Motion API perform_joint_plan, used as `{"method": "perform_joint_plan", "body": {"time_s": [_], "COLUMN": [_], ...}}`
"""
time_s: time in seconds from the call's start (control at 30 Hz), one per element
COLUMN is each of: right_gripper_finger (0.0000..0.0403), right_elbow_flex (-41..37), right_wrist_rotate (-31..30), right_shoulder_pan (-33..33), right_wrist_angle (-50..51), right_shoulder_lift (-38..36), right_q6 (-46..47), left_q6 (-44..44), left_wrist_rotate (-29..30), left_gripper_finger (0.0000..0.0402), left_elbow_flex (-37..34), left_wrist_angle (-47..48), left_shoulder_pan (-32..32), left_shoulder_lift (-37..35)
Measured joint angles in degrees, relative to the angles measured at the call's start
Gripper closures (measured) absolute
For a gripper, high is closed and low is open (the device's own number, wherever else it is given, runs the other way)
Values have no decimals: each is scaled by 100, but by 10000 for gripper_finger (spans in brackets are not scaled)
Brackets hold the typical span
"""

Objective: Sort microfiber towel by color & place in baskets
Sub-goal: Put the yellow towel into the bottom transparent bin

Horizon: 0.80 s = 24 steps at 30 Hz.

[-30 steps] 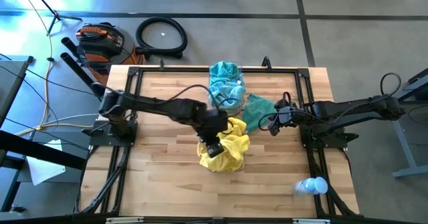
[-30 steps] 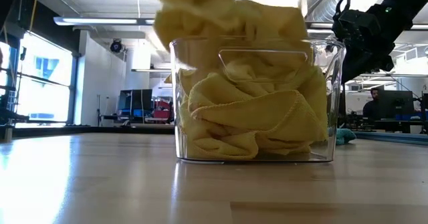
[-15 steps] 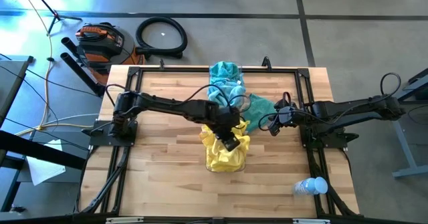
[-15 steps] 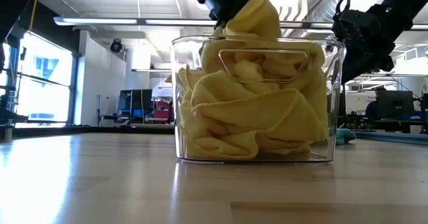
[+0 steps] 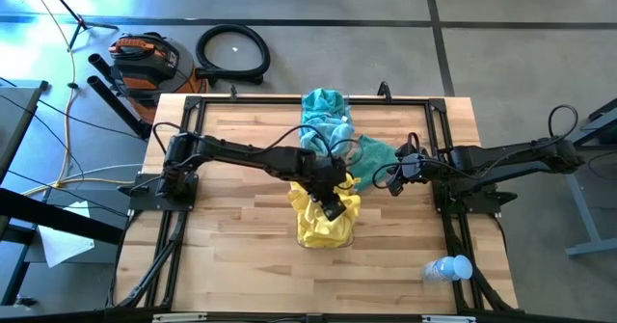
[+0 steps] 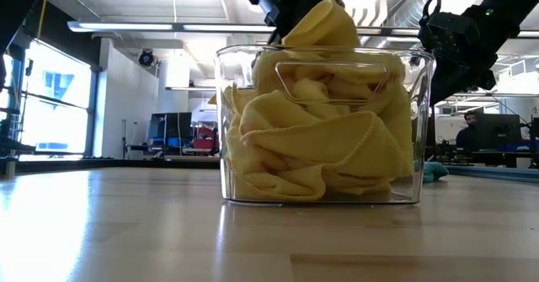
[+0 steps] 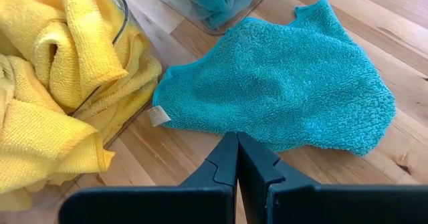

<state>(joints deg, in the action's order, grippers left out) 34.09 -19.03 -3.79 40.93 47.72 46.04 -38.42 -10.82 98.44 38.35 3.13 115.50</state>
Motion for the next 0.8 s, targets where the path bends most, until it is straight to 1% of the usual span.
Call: {"method": "perform_joint_plan", "body": {"time_s": [0.13,0.2,0.27,0.43,0.57,0.67,0.8], "right_gripper_finger": [402,402,402,402,402,402,402], "right_elbow_flex": [0,0,0,0,0,0,2], "right_wrist_rotate": [0,0,0,196,431,442,375], "right_shoulder_pan": [-1,-1,-1,-1,-47,-238,-739], "right_wrist_angle": [0,-2,-4,-166,-658,-1154,-2005], "right_shoulder_lift": [0,-1,0,-1,-1,1,30], "right_q6": [-2,-2,-2,24,0,-2,-2], "left_q6": [-268,-270,-216,80,525,902,1052], "left_wrist_rotate": [-148,-310,-247,434,1105,1665,2117], "left_gripper_finger": [278,274,274,276,277,277,277], "left_elbow_flex": [1,1,2,2,6,6,6], "left_wrist_angle": [-95,-98,-99,0,225,484,1071], "left_shoulder_pan": [-77,-132,-137,-106,26,177,396], "left_shoulder_lift": [0,-24,-97,-523,-866,-1027,-1232]}}
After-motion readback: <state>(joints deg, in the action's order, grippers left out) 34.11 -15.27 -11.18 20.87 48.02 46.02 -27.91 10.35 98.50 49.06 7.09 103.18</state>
